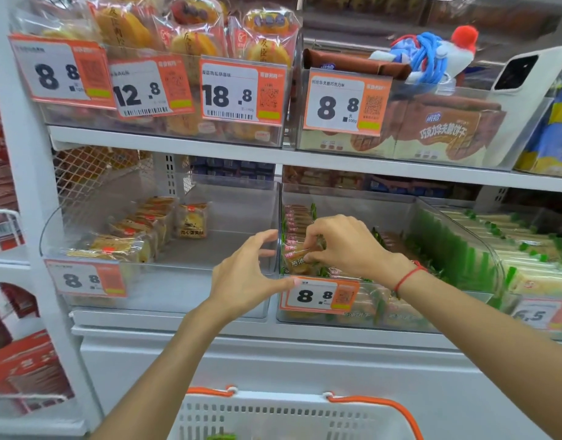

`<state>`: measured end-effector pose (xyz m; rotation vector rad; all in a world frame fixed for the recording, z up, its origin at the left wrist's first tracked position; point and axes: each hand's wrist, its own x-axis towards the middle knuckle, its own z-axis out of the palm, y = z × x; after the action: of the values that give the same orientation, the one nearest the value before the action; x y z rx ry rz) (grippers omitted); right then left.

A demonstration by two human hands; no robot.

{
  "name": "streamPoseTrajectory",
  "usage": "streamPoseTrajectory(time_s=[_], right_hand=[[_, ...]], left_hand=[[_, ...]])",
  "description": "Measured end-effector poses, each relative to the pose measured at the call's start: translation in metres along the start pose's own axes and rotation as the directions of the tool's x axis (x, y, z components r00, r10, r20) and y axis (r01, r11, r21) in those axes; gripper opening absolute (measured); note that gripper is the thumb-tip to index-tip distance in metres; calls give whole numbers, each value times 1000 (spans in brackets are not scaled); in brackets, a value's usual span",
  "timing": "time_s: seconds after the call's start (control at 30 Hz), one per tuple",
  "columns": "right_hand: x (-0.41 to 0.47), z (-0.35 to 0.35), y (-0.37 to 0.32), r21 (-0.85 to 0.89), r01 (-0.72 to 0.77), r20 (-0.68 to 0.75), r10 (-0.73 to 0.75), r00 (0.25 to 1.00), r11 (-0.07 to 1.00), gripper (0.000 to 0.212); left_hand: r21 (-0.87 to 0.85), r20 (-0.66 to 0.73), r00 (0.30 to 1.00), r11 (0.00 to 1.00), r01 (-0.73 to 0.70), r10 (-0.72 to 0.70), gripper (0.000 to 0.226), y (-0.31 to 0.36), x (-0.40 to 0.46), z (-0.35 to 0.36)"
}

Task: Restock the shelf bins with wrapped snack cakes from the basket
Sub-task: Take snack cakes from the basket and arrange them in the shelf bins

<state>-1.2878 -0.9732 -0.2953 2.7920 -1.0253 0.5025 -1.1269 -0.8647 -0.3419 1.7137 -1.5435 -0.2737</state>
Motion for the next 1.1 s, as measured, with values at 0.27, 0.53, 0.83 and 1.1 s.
streamPoseTrajectory(time_s=[0.27,0.53,0.83,1.1], right_hand=[[-2,14,2,77,-64,-35,67,997,995,21],[7,4,-2,64,-74,168,62,984,995,21],[-57,-13,-16,346,-38,-179,106,978,937,18],[-145,86,-41,455,-174,23,184,983,873,13]], left_hand=[[-2,1,1000,1000,-7,7,86,-1,1,0],[-19,-2,1000,1000,2,-2,87,3,-1,1],[-277,-267,962,953,-124,48,53,-5,-43,-1],[-152,-47,984,975,163,-172,26,-68,-135,44]])
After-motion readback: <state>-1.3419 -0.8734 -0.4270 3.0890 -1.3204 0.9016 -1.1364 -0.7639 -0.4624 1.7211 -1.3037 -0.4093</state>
